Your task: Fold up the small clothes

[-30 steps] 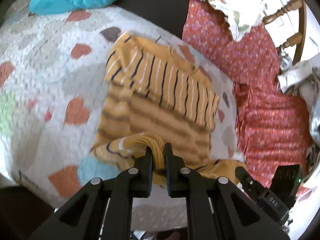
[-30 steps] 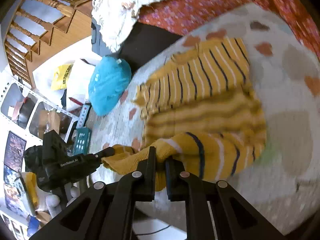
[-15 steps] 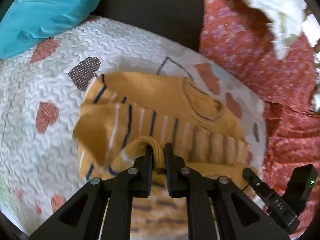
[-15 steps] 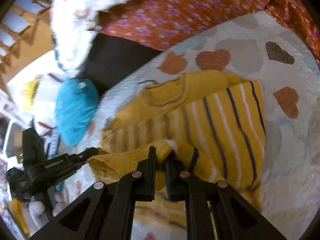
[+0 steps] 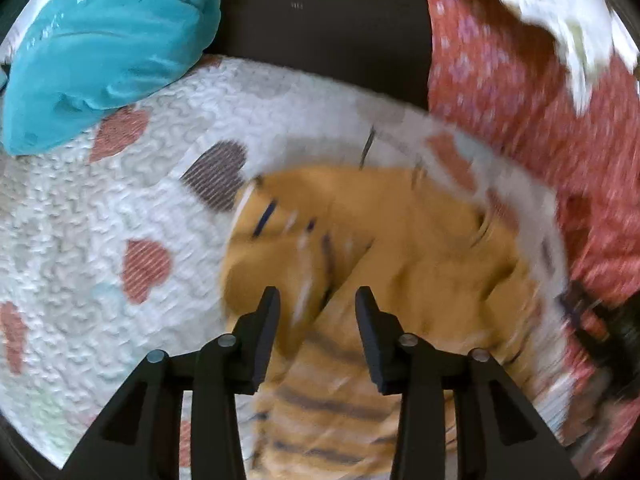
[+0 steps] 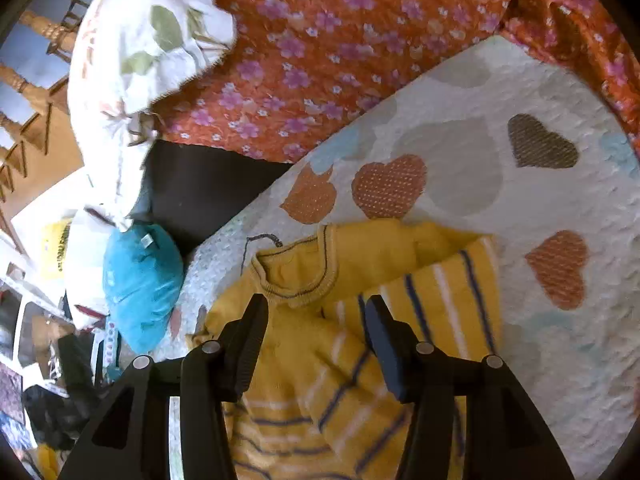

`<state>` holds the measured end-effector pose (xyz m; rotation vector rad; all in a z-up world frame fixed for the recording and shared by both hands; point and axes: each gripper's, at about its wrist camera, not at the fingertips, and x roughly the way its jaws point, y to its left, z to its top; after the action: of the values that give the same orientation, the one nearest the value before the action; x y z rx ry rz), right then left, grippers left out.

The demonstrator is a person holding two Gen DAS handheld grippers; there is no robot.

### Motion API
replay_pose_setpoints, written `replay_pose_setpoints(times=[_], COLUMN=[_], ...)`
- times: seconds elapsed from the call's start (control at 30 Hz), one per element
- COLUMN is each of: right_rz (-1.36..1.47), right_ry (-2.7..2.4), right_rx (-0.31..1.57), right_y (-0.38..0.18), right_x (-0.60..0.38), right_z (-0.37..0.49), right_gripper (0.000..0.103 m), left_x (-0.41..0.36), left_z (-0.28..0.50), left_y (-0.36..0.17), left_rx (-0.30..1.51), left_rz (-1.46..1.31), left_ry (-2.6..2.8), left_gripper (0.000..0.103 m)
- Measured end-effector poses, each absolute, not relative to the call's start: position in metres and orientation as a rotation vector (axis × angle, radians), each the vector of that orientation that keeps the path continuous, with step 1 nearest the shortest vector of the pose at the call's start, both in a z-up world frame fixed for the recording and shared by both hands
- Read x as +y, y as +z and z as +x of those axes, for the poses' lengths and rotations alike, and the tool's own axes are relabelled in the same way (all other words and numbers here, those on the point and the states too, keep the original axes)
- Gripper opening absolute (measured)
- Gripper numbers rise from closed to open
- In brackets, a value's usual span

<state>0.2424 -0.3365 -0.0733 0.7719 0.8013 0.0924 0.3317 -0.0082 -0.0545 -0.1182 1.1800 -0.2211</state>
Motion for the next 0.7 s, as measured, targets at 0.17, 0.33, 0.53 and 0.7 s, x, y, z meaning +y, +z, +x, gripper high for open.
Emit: replay_pose_setpoints(times=[0.17,0.33,0.53,0.7], right_rz=[0.605,0.319,-0.010,0.110], right_ry=[0.119,0.130,0.024,-0.028], right_rx=[0.848,0.899,0.919,0.933], right_y=[-0.071,-0.085,-0.105,-0.096], right_x=[-0.327,-0.288,-0.247,-0.280], right_z=[0.195,0.164,0.176,0.200], right_gripper=[0.056,0.056,0.016,0.010], left_x=[-0.004,-0.015,-0.028,-0.010], left_z=[0.284,0.255,0.269,0.293], left_y=[-0.076,-0.098,-0.115,-0.093], left_rx=[1.175,1.153,1.238,1.231], left_rz=[0.011,0.129,0.233,0.185], left_ry=[-0.270,-0.277,-0.219,-0.207], left_gripper=[0.049,0.063,0.008,0.007])
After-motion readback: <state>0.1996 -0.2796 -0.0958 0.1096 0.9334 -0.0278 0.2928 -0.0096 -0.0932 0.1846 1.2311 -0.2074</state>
